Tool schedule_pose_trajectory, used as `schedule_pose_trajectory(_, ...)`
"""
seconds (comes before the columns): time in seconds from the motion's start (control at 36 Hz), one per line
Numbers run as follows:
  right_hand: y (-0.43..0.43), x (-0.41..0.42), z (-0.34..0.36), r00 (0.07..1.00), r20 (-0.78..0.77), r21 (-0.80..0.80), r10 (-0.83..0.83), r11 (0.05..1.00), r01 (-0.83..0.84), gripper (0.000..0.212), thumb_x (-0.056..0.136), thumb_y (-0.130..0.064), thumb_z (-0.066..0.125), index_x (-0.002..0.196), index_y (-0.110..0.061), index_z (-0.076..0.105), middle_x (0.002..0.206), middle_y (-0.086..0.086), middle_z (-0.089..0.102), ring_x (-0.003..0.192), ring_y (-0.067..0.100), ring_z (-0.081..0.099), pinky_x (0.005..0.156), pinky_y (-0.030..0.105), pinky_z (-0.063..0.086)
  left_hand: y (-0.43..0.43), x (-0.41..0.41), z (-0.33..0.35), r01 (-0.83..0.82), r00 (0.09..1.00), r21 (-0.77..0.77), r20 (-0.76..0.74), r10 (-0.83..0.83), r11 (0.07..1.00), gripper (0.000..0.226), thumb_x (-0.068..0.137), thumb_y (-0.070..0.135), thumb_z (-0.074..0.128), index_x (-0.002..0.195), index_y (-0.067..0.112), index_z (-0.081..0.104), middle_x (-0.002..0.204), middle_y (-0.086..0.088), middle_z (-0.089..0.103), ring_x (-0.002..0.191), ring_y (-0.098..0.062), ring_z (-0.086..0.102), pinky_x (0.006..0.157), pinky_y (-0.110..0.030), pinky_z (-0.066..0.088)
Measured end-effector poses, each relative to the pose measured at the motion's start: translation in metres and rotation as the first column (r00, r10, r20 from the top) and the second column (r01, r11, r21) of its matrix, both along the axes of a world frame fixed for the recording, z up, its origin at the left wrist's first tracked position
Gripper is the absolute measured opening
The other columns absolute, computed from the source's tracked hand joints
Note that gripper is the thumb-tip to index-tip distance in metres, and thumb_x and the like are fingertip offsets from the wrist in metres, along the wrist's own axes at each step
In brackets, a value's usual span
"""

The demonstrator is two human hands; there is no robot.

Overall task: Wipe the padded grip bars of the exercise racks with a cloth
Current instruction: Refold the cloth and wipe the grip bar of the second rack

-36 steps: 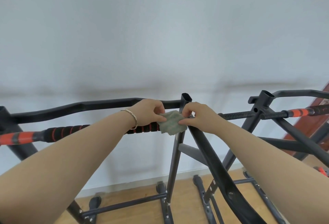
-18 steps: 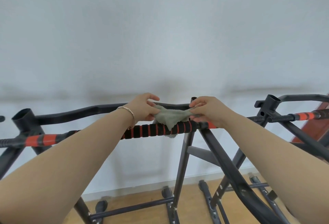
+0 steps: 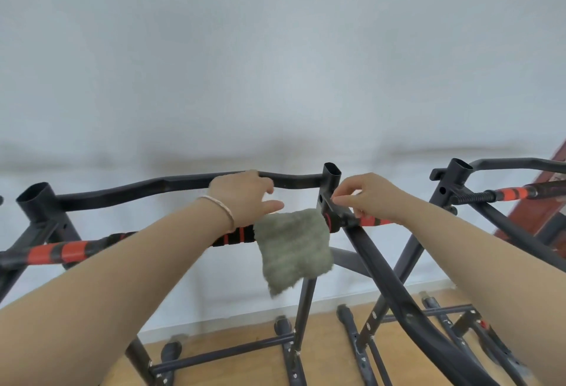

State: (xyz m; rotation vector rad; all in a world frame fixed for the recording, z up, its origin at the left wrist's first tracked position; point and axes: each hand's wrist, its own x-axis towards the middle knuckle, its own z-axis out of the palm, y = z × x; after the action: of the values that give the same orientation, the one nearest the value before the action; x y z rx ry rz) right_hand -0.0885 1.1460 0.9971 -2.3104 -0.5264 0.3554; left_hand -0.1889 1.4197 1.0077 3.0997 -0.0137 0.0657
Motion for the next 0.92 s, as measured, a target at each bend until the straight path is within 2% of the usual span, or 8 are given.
schedule_pose_trajectory(0.11,0.004,0.003,-0.021,0.984,0.151,-0.19,0.096,0.979,-0.066,0.014,0.086,-0.038,0.069,0.076,-0.03,0.073,0.067,-0.019,0.066,0.06,-0.002,0.06,0.054,0.022,0.049,-0.06,0.013,-0.034,0.162,0.972,-0.225,-0.129,-0.194,0.961,0.047,0.087,0.072,0.043,0.112,0.034,0.055,0.122,0.004,0.056,0.103,-0.019,0.057,0.085,-0.039,0.047)
schedule_pose_trajectory(0.31,0.002,0.002,-0.036,0.927,0.277,-0.425,0.254,0.897,-0.119,0.042,0.105,-0.037,0.036,0.083,-0.012,0.062,0.088,0.004,0.061,0.089,0.022,0.056,0.088,0.041,0.045,-0.073,0.038,-0.065,0.197,0.98,0.024,-0.018,-0.196,0.98,0.052,0.084,0.076,0.037,0.089,0.024,0.038,0.075,0.007,0.051,0.063,-0.012,0.048,0.055,-0.033,0.031)
schedule_pose_trajectory(0.39,0.001,0.002,-0.035,0.913,0.226,-0.427,0.34,0.877,-0.221,0.038,0.106,-0.041,0.032,0.099,-0.032,0.069,0.094,-0.005,0.065,0.097,0.019,0.055,0.093,0.041,0.045,-0.071,0.043,-0.063,0.189,0.98,-0.011,-0.068,-0.189,0.982,0.057,0.084,0.081,0.035,0.088,0.024,0.04,0.076,0.006,0.049,0.065,-0.009,0.044,0.059,-0.034,0.032)
schedule_pose_trajectory(0.47,0.0,0.004,-0.035,0.897,0.22,-0.43,0.382,0.864,-0.262,0.032,0.103,-0.047,0.038,0.08,-0.062,0.055,0.091,-0.016,0.063,0.097,0.014,0.053,0.093,0.041,0.045,-0.069,0.041,-0.06,0.157,0.986,0.005,-0.052,-0.156,0.988,0.06,0.084,0.082,0.032,0.093,0.023,0.041,0.086,0.005,0.052,0.072,-0.014,0.048,0.064,-0.035,0.036)
schedule_pose_trajectory(0.61,0.002,0.013,-0.045,0.893,0.282,-0.415,0.35,0.884,-0.215,0.025,0.099,-0.057,0.035,0.085,-0.057,0.055,0.095,-0.019,0.063,0.098,0.009,0.052,0.09,0.043,0.048,-0.071,0.029,-0.068,0.156,0.939,0.194,0.276,-0.207,0.968,0.05,0.096,0.063,0.034,0.11,0.017,0.049,0.103,0.0,0.048,0.091,-0.021,0.045,0.074,-0.035,0.038)
schedule_pose_trajectory(0.78,0.002,0.019,-0.052,0.892,0.299,-0.406,0.34,0.891,-0.204,0.023,0.096,-0.063,0.031,0.086,-0.063,0.052,0.099,-0.023,0.06,0.101,0.004,0.046,0.089,0.041,0.045,-0.055,0.046,-0.044,0.158,0.979,-0.38,0.178,-0.096,0.911,0.034,0.097,0.042,0.053,0.072,0.02,0.051,0.079,0.003,0.055,0.085,-0.023,0.055,0.071,-0.033,0.039)
schedule_pose_trajectory(0.83,0.002,0.02,-0.051,0.895,0.29,-0.408,0.339,0.89,-0.205,0.023,0.098,-0.061,0.033,0.083,-0.065,0.051,0.098,-0.025,0.059,0.101,0.004,0.046,0.088,0.04,0.044,-0.049,0.052,-0.034,0.085,0.977,-0.39,0.214,0.0,0.917,0.032,0.094,0.05,0.053,0.079,0.023,0.061,0.089,0.004,0.057,0.09,-0.022,0.053,0.077,-0.035,0.041)
schedule_pose_trajectory(0.92,0.003,0.02,-0.051,0.902,0.281,-0.414,0.327,0.89,-0.194,0.028,0.099,-0.059,0.034,0.079,-0.062,0.052,0.093,-0.023,0.061,0.101,0.004,0.044,0.085,0.038,0.043,-0.05,0.053,-0.036,-0.015,0.976,-0.142,0.214,0.046,0.99,0.05,0.094,0.065,0.037,0.117,0.026,0.061,0.116,0.002,0.053,0.109,-0.025,0.047,0.091,-0.044,0.041)
